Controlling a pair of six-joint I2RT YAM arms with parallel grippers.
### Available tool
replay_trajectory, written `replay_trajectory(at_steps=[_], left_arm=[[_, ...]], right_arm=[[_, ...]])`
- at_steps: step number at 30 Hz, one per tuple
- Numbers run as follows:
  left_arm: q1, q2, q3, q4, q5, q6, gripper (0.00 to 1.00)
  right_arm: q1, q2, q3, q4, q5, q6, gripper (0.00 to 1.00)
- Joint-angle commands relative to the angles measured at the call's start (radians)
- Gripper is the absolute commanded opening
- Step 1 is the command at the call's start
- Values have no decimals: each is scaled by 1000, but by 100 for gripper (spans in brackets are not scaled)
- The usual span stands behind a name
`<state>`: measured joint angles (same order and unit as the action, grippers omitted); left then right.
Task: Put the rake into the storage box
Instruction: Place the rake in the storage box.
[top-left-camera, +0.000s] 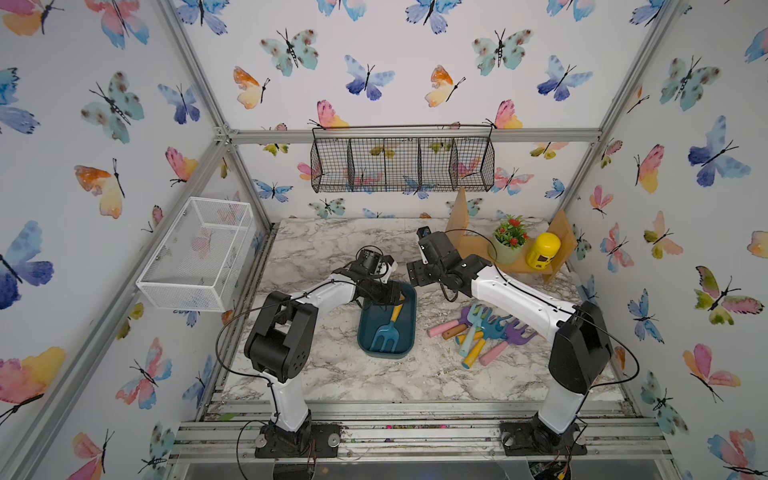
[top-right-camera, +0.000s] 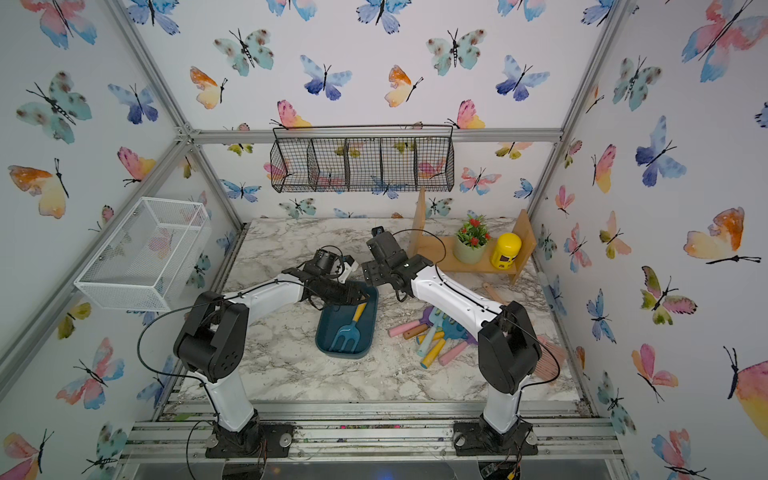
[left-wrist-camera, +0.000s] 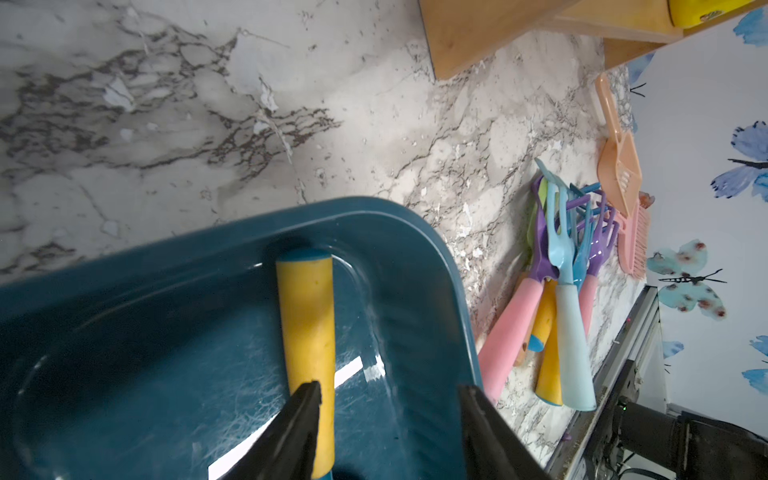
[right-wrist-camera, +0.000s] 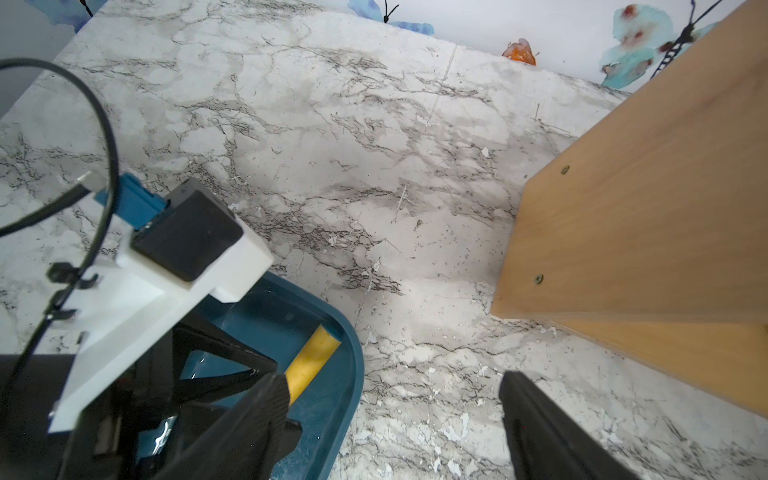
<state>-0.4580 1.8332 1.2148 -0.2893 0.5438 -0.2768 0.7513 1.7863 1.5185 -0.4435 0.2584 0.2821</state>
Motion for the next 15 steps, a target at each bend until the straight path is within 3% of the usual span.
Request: replay_trajectory(at_steps=[1,9,15], left_arm=[[2,-40,5,-32,2,-5,58],[23,-189,-53,135,-129,-78,62],[40,-179,-26,151,-139,-87,63]], right_arm=[[0,-48,-33,-68,47,38,86],[-1,-97,-226,-272,93,272,84],[-3,-148,-381,-370,67,407,74]])
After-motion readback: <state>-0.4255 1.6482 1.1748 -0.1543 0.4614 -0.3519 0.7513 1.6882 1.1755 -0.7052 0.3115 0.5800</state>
